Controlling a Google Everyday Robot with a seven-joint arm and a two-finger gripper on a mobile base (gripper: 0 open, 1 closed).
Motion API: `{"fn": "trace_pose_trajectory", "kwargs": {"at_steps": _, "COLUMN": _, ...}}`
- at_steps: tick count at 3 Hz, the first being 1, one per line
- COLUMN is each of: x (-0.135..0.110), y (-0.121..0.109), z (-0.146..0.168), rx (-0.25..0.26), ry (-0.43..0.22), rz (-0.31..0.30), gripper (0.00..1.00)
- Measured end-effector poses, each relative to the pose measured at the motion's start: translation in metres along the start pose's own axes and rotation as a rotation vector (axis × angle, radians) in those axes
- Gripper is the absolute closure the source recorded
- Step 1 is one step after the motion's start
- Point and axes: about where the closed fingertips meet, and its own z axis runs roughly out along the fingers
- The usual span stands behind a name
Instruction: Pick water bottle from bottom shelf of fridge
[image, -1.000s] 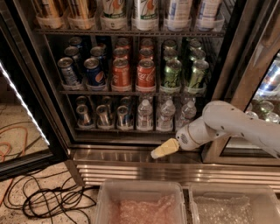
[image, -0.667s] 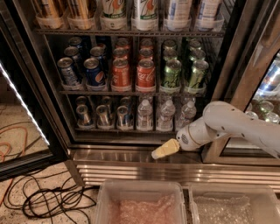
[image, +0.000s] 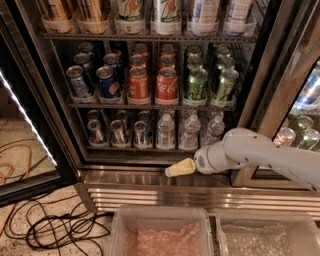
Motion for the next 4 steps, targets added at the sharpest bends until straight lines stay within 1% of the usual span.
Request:
{"fn": "trace_pose_trajectory", "kwargs": {"at_steps": 1, "x": -0.010, "y": -0.011, "z": 0.007, "rx": 0.088, "ry": -0.075, "rz": 0.048, "gripper": 0.00}}
{"fn": "trace_pose_trajectory", "kwargs": {"at_steps": 2, "x": -0.021, "y": -0.023, "z": 0.011, "rx": 0.159, "ry": -0.135, "rz": 0.079, "gripper": 0.00}}
{"fn": "trace_pose_trajectory", "kwargs": {"at_steps": 3, "x": -0.030, "y": -0.035, "z": 0.017, "rx": 0.196, "ry": -0.170, "rz": 0.114, "gripper": 0.00}}
{"fn": "trace_pose_trajectory", "kwargs": {"at_steps": 4, "x": -0.041, "y": -0.047, "z": 0.024, "rx": 0.223, "ry": -0.197, "rz": 0.143, "gripper": 0.06}}
